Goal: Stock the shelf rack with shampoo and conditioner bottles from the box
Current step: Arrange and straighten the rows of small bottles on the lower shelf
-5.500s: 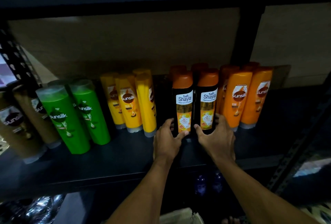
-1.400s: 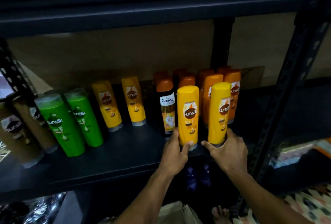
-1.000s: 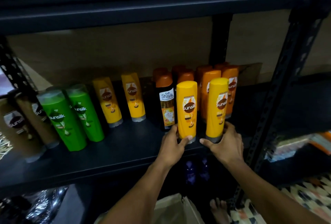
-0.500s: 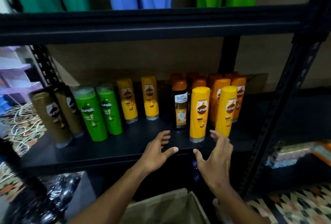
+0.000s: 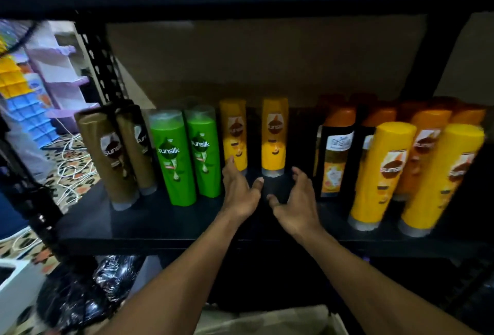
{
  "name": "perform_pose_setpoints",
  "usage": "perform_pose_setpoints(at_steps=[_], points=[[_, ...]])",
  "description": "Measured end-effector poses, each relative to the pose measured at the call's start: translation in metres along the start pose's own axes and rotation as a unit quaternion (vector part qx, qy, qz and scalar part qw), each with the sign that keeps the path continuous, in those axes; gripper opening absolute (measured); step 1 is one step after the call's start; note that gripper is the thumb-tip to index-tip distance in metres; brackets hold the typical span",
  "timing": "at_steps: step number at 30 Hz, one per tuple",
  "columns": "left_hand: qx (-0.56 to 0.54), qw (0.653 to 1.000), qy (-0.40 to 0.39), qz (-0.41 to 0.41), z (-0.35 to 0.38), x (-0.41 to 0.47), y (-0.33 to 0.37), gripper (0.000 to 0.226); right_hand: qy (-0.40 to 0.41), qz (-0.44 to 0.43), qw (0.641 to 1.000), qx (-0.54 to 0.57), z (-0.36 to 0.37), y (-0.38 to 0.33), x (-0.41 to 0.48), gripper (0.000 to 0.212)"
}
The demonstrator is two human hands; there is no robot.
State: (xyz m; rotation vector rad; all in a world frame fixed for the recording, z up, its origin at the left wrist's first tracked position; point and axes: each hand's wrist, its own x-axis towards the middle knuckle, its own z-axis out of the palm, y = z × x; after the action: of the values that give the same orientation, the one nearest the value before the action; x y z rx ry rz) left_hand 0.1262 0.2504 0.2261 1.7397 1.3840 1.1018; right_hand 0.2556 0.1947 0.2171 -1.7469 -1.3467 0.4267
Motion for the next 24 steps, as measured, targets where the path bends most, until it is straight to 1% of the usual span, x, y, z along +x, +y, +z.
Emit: perform_pose_setpoints(at_steps=[2, 4, 6, 8, 11, 14, 16, 18, 21, 24], points=[[-0.008, 0.999, 0.044, -0.004, 0.013, 0.017, -0.007, 0.098, 0.023, 0.009, 1.000, -0.005, 0.014, 0.006, 0.023, 0.101], [-0.010, 0.994, 0.100, -0.031, 0.027, 0.029, -0.012, 0.099, 0.048, 0.014, 0.999, 0.000, 0.027, 0.011, 0.046, 0.108], [-0.004, 0.984, 0.172, -0.040, 0.036, 0.038, -0.013, 0.096, 0.068, 0.013, 0.998, 0.009, 0.034, 0.011, 0.065, 0.112], [-0.013, 0.975, 0.219, -0.033, 0.042, 0.051, -0.017, 0.092, 0.083, 0.010, 0.996, 0.012, 0.042, 0.011, 0.083, 0.113], [-0.023, 0.974, 0.218, -0.056, 0.041, 0.069, -0.022, 0.088, 0.098, 0.007, 0.995, 0.008, 0.051, 0.009, 0.099, 0.105], [-0.002, 0.974, 0.216, -0.065, 0.039, 0.079, -0.026, 0.089, 0.101, 0.019, 0.995, 0.003, 0.054, 0.007, 0.104, 0.087], [0.005, 0.975, 0.214, -0.065, 0.039, 0.075, -0.025, 0.080, 0.112, 0.028, 0.993, -0.011, 0.051, 0.008, 0.098, 0.078], [0.013, 0.977, 0.205, -0.053, 0.040, 0.065, -0.026, 0.070, 0.119, 0.035, 0.992, -0.016, 0.049, 0.009, 0.085, 0.072], [0.015, 0.984, 0.177, -0.019, 0.036, 0.044, -0.025, 0.061, 0.117, 0.039, 0.992, -0.009, 0.036, 0.010, 0.062, 0.066], [0.002, 0.989, 0.149, 0.001, 0.027, 0.018, -0.023, 0.058, 0.117, 0.044, 0.992, -0.005, 0.019, 0.011, 0.034, 0.063]])
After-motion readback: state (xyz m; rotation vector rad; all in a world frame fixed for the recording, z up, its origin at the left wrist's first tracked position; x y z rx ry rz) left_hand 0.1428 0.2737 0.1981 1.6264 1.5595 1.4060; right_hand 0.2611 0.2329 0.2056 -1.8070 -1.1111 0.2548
